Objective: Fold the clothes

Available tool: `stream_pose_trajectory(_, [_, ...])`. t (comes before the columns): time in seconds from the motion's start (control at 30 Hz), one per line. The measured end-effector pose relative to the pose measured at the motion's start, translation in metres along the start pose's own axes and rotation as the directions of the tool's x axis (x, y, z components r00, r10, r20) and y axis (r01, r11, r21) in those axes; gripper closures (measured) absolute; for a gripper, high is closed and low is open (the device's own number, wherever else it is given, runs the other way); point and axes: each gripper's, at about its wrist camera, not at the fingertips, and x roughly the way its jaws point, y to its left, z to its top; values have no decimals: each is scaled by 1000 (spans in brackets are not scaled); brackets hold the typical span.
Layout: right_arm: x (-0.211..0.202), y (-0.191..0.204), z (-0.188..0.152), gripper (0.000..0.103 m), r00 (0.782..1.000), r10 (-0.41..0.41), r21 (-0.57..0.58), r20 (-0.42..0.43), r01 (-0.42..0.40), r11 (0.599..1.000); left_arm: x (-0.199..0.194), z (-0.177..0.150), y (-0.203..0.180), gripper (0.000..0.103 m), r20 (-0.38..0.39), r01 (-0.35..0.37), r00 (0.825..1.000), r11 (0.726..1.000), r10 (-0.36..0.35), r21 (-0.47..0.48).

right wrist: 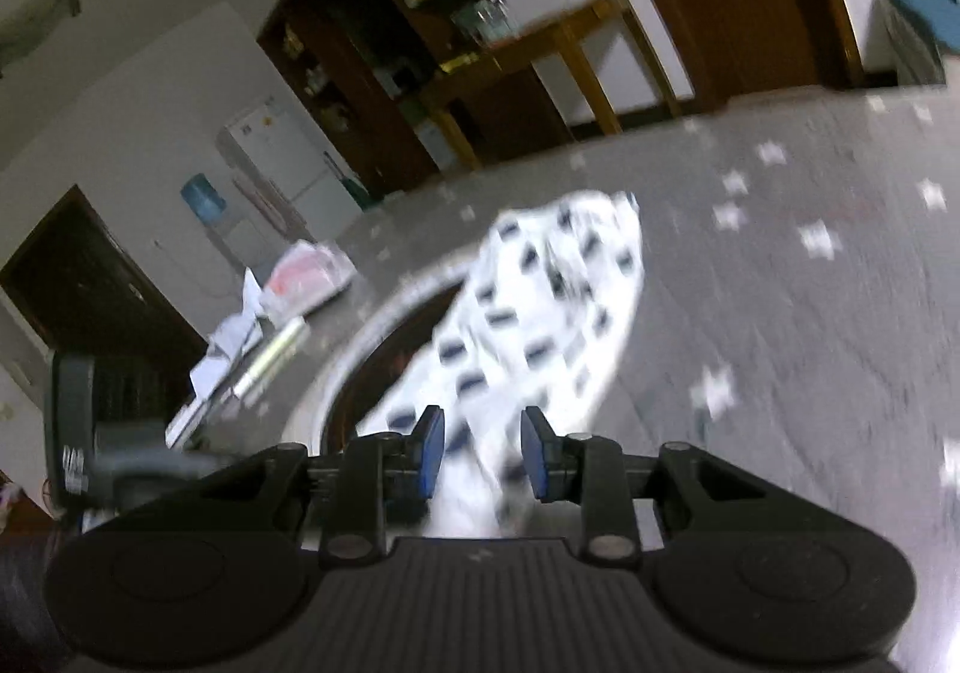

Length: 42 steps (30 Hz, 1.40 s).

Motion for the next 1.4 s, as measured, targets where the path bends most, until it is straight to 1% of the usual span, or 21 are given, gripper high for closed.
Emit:
stream_pose_trajectory(0.03, [1,-2,-6,70,1000,-5,3,-15,5,1000,1,0,3,79,-1,0,1000,1000,0,-8])
stream_pose_trajectory(0.1, [4,-5,-16,70,999,-18,4,-39,18,1000,2,0,6,79,2,7,1000,1000,-6,-21])
stream_pose_trajectory(0.23, [14,-4,-26,69,999,2,-3,-48,-2,1000,2,0,9,79,10,17,1000,999,-17,-38])
stream_pose_trajectory(0.37, [27,-5,-30,68,1000,16,-7,-26,-17,1000,4,0,12,79,14,26,1000,999,-25,-47])
stream_pose_trajectory(0.53, [29,-14,-32,68,999,36,33,24,-37,999,4,-1,18,79,21,40,999,997,-38,-71])
stream_pose_trajectory(0.6, [29,-17,-33,68,998,51,52,27,-52,997,4,0,20,79,23,43,999,996,-42,-82])
stream_pose_trajectory(0.67, [31,-17,-34,71,997,81,66,10,-82,994,5,0,20,75,27,44,999,995,-42,-84])
stream_pose_trajectory(0.7, [32,-16,-35,75,996,85,68,3,-85,994,5,0,20,73,29,44,999,996,-42,-84])
stream_pose_trajectory(0.73, [32,-13,-35,88,997,76,60,-7,-75,995,5,0,20,71,30,44,999,996,-41,-84])
stream_pose_trajectory(0.77, [31,-10,-36,94,998,65,53,-16,-64,997,5,0,20,71,32,44,999,996,-41,-84])
stream_pose_trajectory(0.83, [20,-7,-35,97,1000,24,42,-3,-24,999,4,0,21,69,34,43,999,996,-40,-83])
stream_pose_trajectory(0.97, [-5,-6,-34,97,998,-58,12,14,58,998,1,-1,25,68,42,44,998,996,-41,-82])
stream_pose_trajectory(1.0, [-11,-6,-34,100,997,-81,4,15,81,997,1,-1,27,68,45,46,998,995,-42,-86])
stream_pose_trajectory(1.03, [-11,-8,-35,101,993,-117,0,-1,117,993,1,-1,28,68,49,44,998,995,-39,-88])
stream_pose_trajectory(1.1, [-9,-10,-37,101,982,-185,-17,-34,185,983,-2,-2,27,68,52,33,998,996,-28,-82])
stream_pose_trajectory(1.17, [-12,-8,-36,101,977,-213,-32,-19,213,977,-4,-3,24,68,56,22,998,997,-18,-71])
stream_pose_trajectory(1.2, [-14,-4,-33,100,976,-216,-43,5,216,975,-6,-4,22,68,59,19,998,998,-15,-60])
stream_pose_trajectory(1.3, [-14,12,-20,95,983,-174,-67,61,178,982,-13,-8,12,68,72,10,997,1000,-9,-24])
stream_pose_trajectory(1.4, [4,31,-10,94,989,-141,-144,55,147,979,-21,-12,1,68,84,3,996,999,-6,32])
